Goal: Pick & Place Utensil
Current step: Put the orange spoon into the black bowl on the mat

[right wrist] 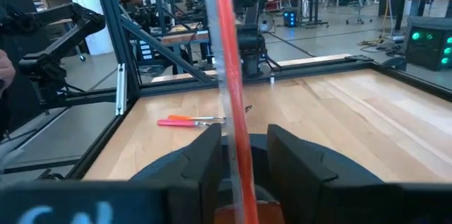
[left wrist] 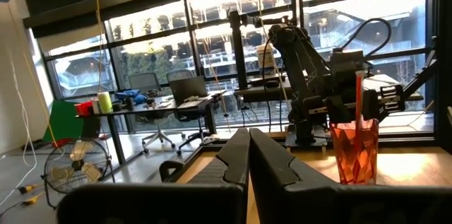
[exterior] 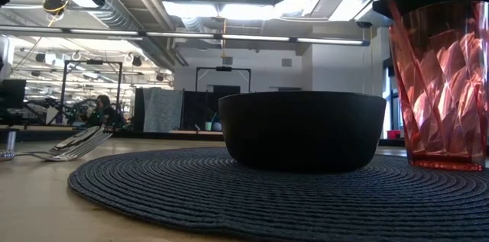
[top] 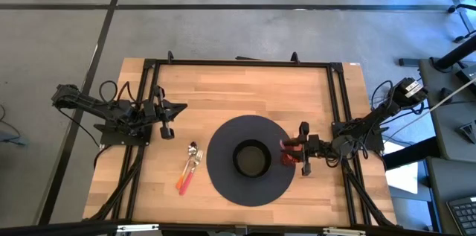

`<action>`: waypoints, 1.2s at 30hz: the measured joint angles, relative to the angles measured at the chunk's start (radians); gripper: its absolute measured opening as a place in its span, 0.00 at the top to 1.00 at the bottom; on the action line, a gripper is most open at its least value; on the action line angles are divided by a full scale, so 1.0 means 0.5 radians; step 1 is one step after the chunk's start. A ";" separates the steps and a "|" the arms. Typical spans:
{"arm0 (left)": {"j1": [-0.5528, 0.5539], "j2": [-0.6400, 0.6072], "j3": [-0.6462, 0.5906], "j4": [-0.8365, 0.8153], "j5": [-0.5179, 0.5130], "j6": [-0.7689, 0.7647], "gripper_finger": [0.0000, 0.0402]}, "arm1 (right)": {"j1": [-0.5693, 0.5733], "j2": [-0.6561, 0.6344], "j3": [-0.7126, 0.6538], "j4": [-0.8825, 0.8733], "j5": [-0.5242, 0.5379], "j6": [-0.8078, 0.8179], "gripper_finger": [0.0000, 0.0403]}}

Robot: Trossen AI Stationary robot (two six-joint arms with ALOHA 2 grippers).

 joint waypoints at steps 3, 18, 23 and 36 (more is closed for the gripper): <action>0.000 0.000 0.000 0.000 0.000 0.000 0.99 | 0.000 0.000 0.000 0.019 0.006 -0.066 0.72; 0.000 0.000 0.000 0.000 0.003 -0.001 0.99 | 0.030 -0.031 0.206 0.194 -0.008 -0.660 0.72; 0.000 0.000 0.000 -0.015 0.003 -0.001 0.99 | 0.152 -0.157 0.346 0.143 0.067 -0.928 0.72; 0.000 0.001 0.000 -0.121 0.005 -0.077 0.98 | 0.547 -0.837 0.514 -0.829 0.048 -1.051 0.79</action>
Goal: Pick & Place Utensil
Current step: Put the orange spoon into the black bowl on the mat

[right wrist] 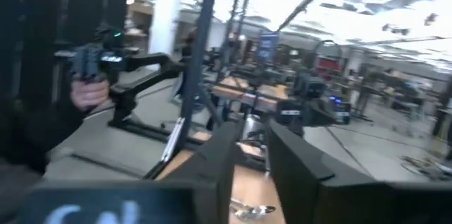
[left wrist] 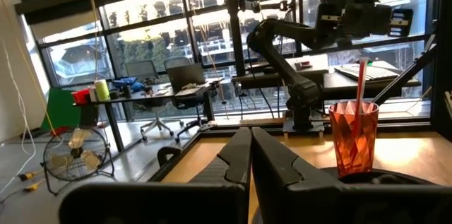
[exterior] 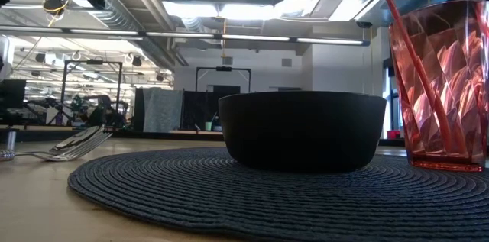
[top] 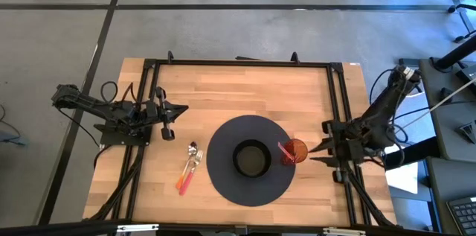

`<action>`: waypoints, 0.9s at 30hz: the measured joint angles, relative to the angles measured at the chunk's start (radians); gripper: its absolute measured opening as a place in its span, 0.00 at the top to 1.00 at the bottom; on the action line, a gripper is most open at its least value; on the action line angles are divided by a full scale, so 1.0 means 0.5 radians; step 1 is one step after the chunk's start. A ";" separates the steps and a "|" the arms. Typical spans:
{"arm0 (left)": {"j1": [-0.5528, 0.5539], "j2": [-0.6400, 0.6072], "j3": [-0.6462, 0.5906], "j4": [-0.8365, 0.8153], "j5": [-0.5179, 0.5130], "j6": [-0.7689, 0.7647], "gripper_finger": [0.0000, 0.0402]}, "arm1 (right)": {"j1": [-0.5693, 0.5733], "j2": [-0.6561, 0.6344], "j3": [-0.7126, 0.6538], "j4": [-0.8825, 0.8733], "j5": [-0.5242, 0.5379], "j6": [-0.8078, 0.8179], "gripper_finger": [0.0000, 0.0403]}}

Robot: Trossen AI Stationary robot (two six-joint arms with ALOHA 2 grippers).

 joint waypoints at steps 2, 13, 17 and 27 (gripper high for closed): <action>0.000 0.000 0.000 -0.001 0.000 -0.030 0.99 | 0.009 -0.092 -0.012 -0.122 -0.060 -0.006 0.86; 0.000 0.002 0.001 -0.124 -0.002 -0.119 0.99 | -0.501 -0.686 -0.228 -0.497 -0.509 0.250 0.99; 0.000 0.002 0.000 -0.133 -0.003 -0.133 0.99 | -0.688 -0.927 -0.307 -0.617 -0.775 0.359 0.99; 0.000 0.002 0.001 -0.135 -0.005 -0.137 0.98 | -1.057 -1.210 -0.695 -0.582 -0.975 0.653 0.99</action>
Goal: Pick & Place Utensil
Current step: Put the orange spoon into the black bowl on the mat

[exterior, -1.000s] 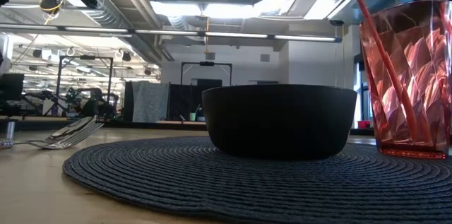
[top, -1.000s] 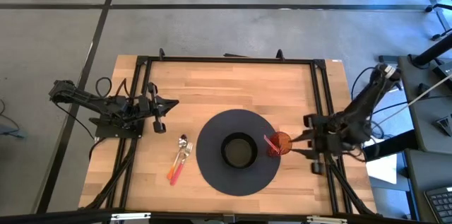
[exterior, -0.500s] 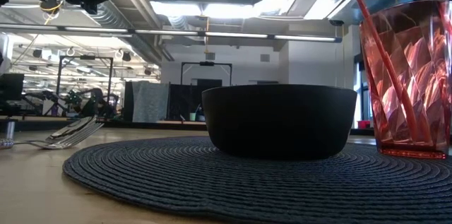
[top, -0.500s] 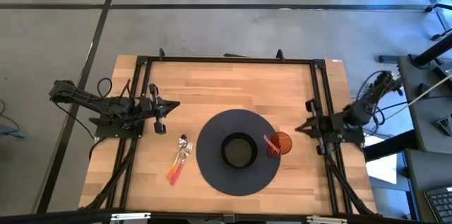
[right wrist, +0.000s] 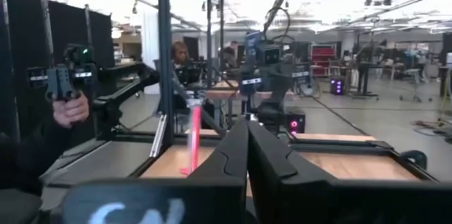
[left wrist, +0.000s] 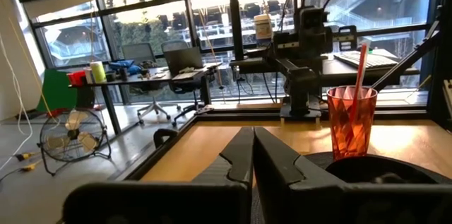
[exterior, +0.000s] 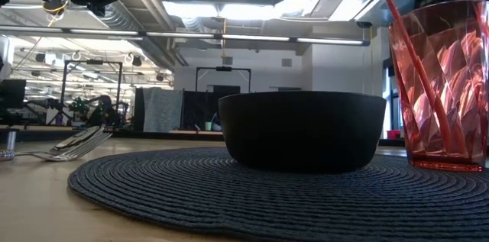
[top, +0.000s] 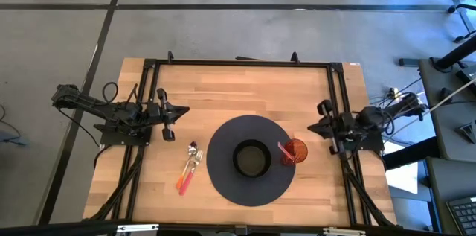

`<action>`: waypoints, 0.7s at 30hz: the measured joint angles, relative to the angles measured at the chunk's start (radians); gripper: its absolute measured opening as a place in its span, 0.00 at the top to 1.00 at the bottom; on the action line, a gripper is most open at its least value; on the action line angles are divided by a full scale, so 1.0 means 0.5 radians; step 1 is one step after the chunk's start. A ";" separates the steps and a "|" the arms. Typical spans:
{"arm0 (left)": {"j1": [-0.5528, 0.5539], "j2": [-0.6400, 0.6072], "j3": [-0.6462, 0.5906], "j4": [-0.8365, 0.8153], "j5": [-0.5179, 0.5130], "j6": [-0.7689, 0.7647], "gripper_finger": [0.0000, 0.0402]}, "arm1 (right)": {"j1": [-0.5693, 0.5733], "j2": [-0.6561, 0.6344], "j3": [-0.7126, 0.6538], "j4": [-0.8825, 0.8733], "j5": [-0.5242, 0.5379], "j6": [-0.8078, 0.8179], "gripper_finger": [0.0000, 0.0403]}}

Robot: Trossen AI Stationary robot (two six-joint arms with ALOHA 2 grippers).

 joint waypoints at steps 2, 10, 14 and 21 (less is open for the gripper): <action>0.000 0.000 0.000 -0.001 -0.012 -0.027 0.98 | -0.043 -0.019 -0.037 0.008 0.002 0.045 0.99; 0.000 0.000 0.000 -0.069 -0.029 -0.147 1.00 | -0.071 -0.078 -0.221 0.083 -0.098 0.002 0.99; 0.000 -0.001 0.000 -0.213 -0.221 -0.342 0.99 | -0.071 -0.079 -0.219 -0.024 -0.102 0.055 0.99; 0.001 0.000 0.000 -0.377 -0.302 -0.306 1.00 | -0.071 -0.079 -0.219 -0.006 -0.099 0.081 0.99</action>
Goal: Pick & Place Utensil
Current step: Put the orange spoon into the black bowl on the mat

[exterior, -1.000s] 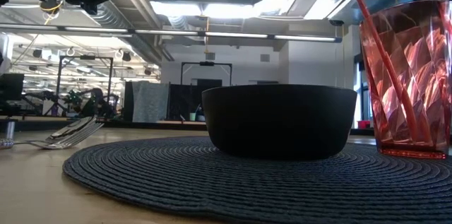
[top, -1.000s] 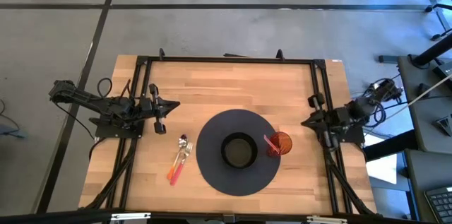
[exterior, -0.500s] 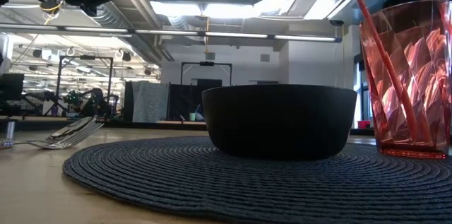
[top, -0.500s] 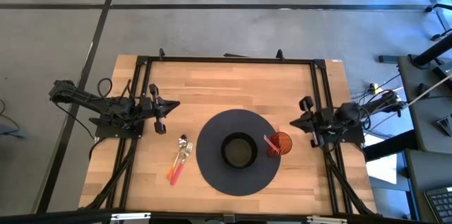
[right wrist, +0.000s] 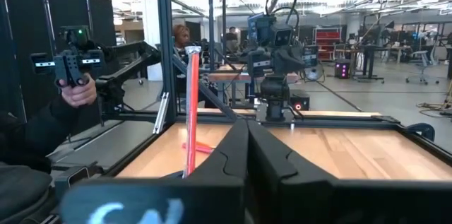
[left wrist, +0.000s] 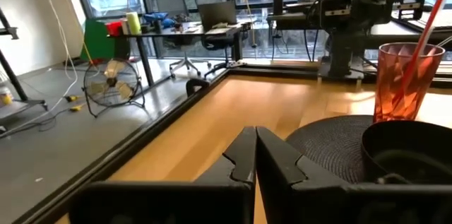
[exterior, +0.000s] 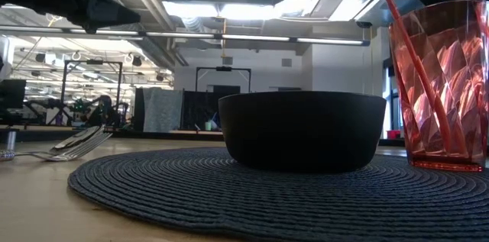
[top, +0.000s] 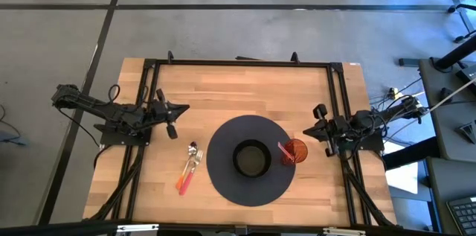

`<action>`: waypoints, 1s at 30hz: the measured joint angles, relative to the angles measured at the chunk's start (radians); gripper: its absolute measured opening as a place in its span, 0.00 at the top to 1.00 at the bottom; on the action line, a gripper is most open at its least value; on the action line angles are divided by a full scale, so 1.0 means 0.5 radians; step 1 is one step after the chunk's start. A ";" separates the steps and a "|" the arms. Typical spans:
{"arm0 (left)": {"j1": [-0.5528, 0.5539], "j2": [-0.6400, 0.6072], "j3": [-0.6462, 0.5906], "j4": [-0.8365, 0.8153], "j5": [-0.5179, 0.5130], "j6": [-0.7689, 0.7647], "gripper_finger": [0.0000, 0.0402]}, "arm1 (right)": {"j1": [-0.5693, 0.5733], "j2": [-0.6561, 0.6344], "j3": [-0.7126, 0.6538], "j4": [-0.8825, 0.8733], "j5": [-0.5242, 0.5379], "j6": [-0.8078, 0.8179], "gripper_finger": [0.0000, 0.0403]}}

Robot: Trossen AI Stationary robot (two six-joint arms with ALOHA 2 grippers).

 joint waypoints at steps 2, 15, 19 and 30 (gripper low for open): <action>0.000 -0.002 0.000 0.006 -0.001 0.013 0.99 | 0.000 0.000 0.000 0.000 0.000 -0.001 0.98; 0.000 0.000 0.000 -0.047 0.000 -0.209 0.99 | 0.000 0.000 0.002 0.000 0.003 0.002 0.96; -0.009 0.031 0.005 -0.063 0.130 -0.326 1.00 | 0.000 0.000 0.002 0.020 0.025 -0.040 0.96; -0.166 0.469 0.316 -0.107 -0.053 -0.364 0.99 | 0.000 0.000 0.004 0.350 0.288 -0.454 0.96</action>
